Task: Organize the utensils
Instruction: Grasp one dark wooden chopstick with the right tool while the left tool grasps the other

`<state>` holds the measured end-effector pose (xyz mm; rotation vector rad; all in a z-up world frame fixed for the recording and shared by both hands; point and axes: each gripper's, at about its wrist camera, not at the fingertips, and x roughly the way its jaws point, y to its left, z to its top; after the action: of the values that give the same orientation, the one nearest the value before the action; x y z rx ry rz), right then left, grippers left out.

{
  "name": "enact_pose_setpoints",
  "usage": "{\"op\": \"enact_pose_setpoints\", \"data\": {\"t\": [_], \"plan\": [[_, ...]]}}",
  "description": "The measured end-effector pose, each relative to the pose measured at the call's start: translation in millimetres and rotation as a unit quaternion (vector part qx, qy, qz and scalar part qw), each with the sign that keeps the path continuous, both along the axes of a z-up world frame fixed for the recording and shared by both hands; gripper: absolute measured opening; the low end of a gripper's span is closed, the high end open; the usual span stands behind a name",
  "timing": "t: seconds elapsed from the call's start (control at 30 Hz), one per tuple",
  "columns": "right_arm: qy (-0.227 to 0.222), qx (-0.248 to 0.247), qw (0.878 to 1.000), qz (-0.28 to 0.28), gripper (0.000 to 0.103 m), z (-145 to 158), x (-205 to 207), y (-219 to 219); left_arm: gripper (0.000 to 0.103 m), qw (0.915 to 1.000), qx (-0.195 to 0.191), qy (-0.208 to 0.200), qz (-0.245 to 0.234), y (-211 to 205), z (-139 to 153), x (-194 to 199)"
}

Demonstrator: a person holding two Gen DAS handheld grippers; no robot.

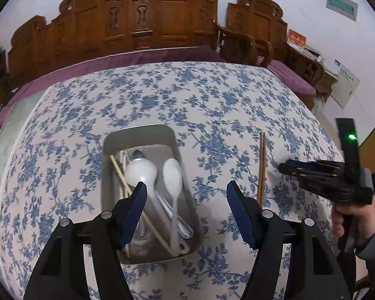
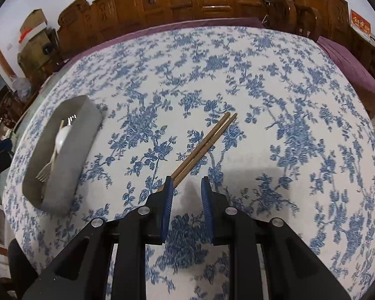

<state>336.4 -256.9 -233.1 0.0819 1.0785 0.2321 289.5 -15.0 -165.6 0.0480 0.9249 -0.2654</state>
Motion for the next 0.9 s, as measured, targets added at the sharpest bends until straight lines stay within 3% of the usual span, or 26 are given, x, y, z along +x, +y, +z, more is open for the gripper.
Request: {"op": "enact_pose_setpoints", "data": {"t": [0.37,0.6,0.9], "plan": [[0.035,-0.04,0.998,-0.016,0.026,-23.7,27.4,20.4,0.063,0.9998,0.008,0.01,-0.016,-14.3,-8.8,-5.9],[0.044,-0.081,0.995,-0.034,0.027,-21.9,32.1,23.0,0.063,0.9998,0.009,0.011,-0.016,-9.1,-9.0,-7.6],[0.071,-0.092,0.991,-0.06,0.026,-26.2,45.1,15.7,0.063,0.9997,0.002,0.009,-0.021,-15.6,-6.9,-9.1]]}}
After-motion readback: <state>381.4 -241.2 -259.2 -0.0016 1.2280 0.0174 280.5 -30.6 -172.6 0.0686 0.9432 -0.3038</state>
